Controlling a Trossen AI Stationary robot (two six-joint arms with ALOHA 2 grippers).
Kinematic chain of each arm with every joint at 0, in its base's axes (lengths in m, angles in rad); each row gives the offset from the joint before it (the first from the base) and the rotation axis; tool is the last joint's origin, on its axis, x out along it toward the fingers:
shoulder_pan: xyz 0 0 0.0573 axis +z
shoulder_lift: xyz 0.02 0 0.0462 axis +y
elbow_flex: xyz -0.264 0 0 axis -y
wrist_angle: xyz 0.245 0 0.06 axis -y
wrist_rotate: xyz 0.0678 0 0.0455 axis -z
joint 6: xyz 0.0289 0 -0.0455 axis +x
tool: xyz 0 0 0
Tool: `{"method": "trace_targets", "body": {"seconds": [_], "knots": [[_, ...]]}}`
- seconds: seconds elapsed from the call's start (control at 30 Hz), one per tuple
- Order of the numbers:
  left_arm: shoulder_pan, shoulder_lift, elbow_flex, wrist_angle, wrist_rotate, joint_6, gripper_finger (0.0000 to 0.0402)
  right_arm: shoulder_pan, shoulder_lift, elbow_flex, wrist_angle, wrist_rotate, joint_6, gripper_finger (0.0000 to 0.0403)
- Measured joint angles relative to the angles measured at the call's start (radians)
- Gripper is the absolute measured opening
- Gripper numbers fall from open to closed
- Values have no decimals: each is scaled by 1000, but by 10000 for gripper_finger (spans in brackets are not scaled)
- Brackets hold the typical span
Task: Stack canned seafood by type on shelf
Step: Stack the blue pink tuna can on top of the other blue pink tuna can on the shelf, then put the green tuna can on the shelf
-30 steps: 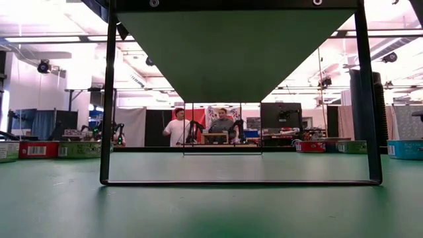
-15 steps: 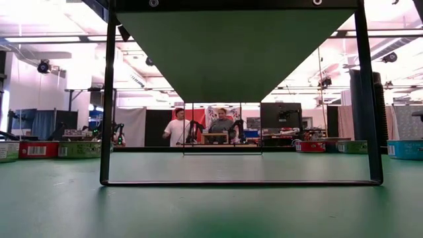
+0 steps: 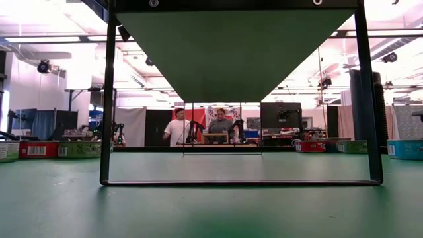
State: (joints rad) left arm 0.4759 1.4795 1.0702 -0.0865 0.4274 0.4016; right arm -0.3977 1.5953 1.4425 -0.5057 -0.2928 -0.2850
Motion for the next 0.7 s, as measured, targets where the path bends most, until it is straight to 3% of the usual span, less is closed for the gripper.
{"method": "trace_targets", "body": {"seconds": [0.23, 0.37, 0.47, 0.57, 0.7], "knots": [[-2, -13, 61, -30, -17, -19, 113, -4, -79, 0, -18, 31, -47, 384], [-6, -18, 126, -9, -12, -55, 113, -2, -105, 2, -13, -31, -48, 384], [-31, -28, 158, -9, 74, -46, 113, 10, -113, 2, -6, -59, -27, 384], [-115, -73, 178, 13, 173, -30, 113, 65, -143, 2, -41, 82, -14, 384], [-270, -146, 178, 14, 38, 26, 109, 190, -210, -23, -103, 267, -52, 384]]}}
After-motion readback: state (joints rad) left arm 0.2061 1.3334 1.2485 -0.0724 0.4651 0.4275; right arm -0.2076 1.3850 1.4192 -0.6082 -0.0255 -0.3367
